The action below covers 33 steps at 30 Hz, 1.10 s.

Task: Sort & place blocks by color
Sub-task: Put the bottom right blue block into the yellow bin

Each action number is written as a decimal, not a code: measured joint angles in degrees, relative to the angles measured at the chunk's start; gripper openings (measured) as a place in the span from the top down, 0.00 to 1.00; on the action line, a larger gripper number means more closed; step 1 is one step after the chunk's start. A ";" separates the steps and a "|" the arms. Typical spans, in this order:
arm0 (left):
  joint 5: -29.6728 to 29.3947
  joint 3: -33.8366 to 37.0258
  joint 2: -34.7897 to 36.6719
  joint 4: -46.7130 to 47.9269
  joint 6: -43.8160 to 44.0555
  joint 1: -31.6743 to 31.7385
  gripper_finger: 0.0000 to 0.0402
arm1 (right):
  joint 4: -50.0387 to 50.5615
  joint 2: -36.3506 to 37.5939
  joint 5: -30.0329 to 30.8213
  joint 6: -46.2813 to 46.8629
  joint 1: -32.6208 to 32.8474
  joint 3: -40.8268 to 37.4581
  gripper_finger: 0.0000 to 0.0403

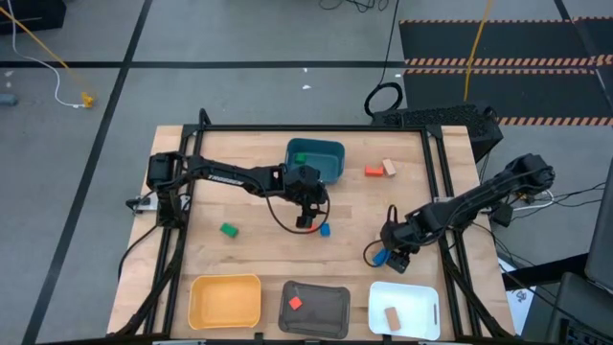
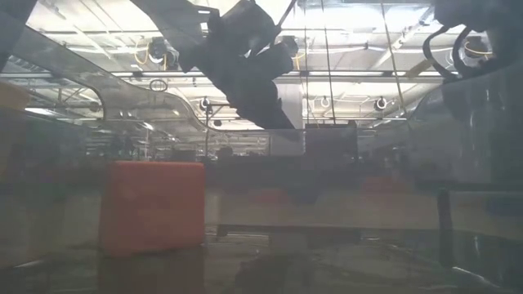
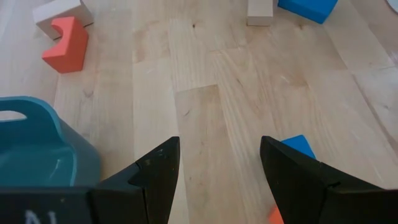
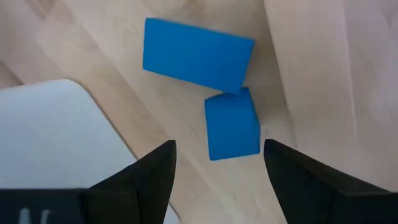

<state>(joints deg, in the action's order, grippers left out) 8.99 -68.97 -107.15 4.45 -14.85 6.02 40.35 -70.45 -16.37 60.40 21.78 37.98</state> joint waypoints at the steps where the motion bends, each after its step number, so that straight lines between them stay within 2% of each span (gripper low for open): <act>1: -0.02 0.01 0.00 0.00 -0.02 -0.13 0.44 | -0.10 -0.24 0.49 -0.02 0.14 0.00 0.42; 4: 0.00 0.00 0.00 0.00 -0.04 -0.60 0.44 | -0.82 -1.08 2.90 -1.26 0.67 0.00 0.42; 11: 0.02 0.01 0.00 0.06 -0.07 -1.67 0.44 | -3.45 -3.97 4.06 -4.02 1.52 0.00 0.42; 19: 0.02 0.00 0.00 0.04 -0.33 -2.33 0.44 | -2.69 -7.10 4.83 -8.19 3.32 0.00 0.42; 22: 0.04 0.00 0.00 0.04 -0.39 -2.36 0.44 | -1.59 -8.10 7.19 -10.29 3.47 0.15 0.44; 26: 0.04 0.02 0.00 0.02 -0.27 -2.36 0.44 | -1.02 -8.95 7.60 -13.34 3.47 0.26 0.52; 31: 0.03 0.00 0.00 0.02 -0.34 -2.34 0.44 | -0.95 -8.95 8.43 -15.20 3.47 0.20 0.70; 33: 0.04 0.01 0.00 0.01 -0.42 -2.31 0.44 | -1.10 -8.95 8.39 -15.84 3.47 0.11 0.71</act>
<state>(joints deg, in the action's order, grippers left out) 9.04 -68.96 -107.15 4.46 -15.27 3.70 39.25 -79.40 -7.98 44.57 25.26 38.09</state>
